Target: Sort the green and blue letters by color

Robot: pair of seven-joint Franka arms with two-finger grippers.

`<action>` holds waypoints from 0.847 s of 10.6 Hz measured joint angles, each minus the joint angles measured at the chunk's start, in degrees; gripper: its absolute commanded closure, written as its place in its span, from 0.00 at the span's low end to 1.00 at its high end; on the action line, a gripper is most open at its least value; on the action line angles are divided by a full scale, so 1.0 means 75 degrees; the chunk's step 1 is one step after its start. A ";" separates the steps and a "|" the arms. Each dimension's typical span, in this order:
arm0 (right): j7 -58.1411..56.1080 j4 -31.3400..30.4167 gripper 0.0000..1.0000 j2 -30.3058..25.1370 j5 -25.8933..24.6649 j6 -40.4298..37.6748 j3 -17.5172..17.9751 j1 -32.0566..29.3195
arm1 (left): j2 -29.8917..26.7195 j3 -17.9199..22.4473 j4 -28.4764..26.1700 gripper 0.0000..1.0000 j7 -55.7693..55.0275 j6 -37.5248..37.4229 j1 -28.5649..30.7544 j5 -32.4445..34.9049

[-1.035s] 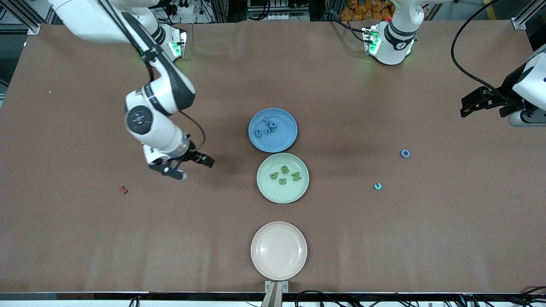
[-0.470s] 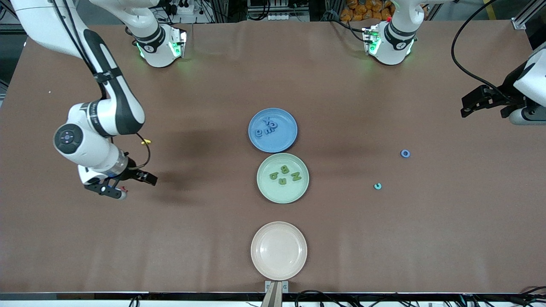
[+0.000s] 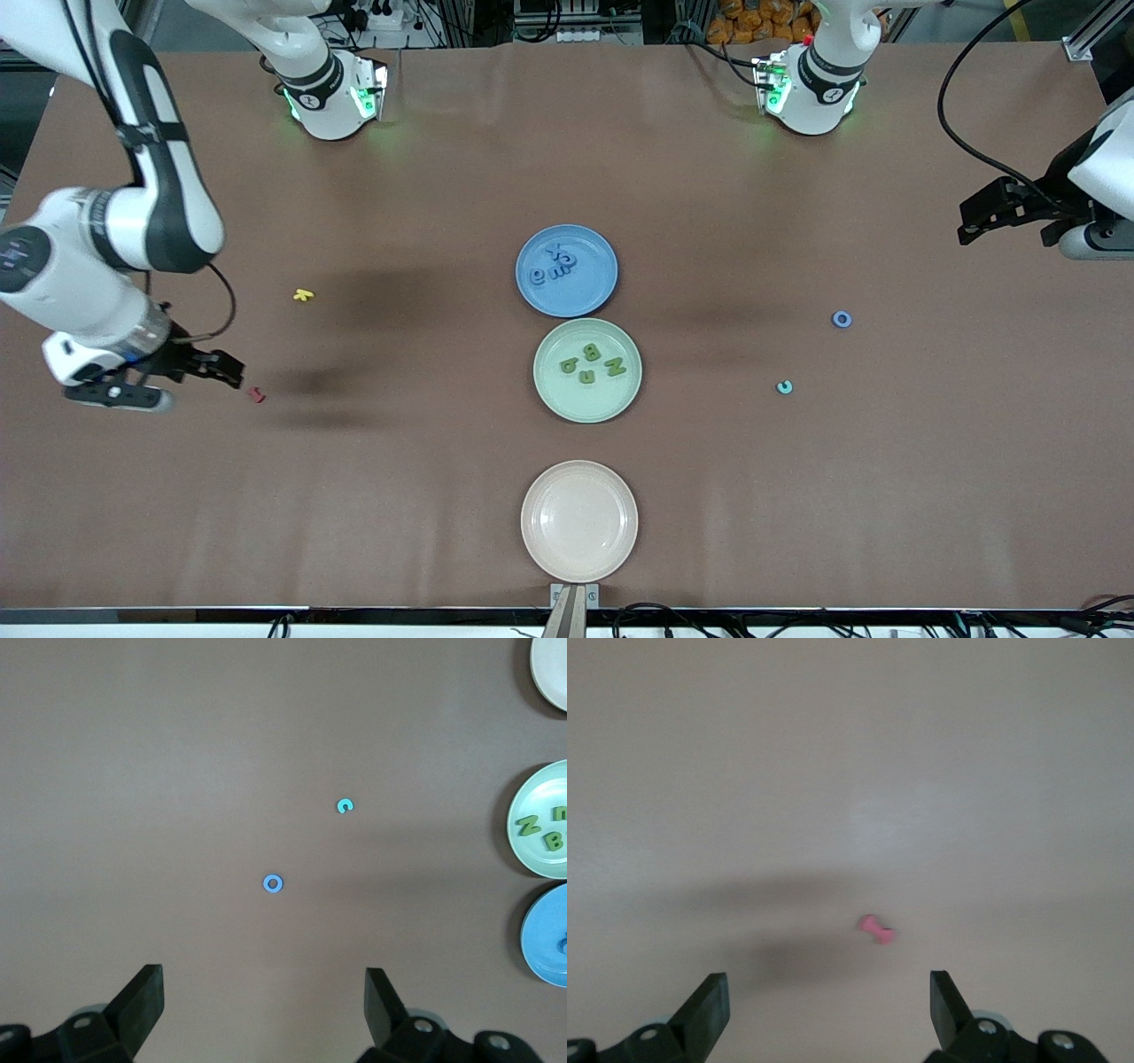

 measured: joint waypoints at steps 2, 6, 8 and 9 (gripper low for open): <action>-0.0670 0.0475 0.00 -0.0506 0.0000 -0.1160 -0.0329 0.0001 | 0.0028 -0.0002 0.0007 0.00 0.0001 0.0000 -0.0001 0.0000; -0.0762 0.1486 0.00 -0.1073 0.0000 -0.3089 -0.0435 0.0028 | 0.0083 -0.0006 0.0013 0.00 0.0003 0.0003 -0.0002 0.0000; -0.0367 0.2135 0.00 -0.1295 0.0012 -0.4200 -0.0441 0.0106 | 0.0096 -0.0007 0.0018 0.00 0.0003 0.0004 -0.0002 0.0000; 0.0175 0.2418 0.00 -0.1395 0.0018 -0.4638 -0.0439 0.0213 | 0.0097 -0.0008 0.0020 0.00 0.0003 0.0004 -0.0002 0.0000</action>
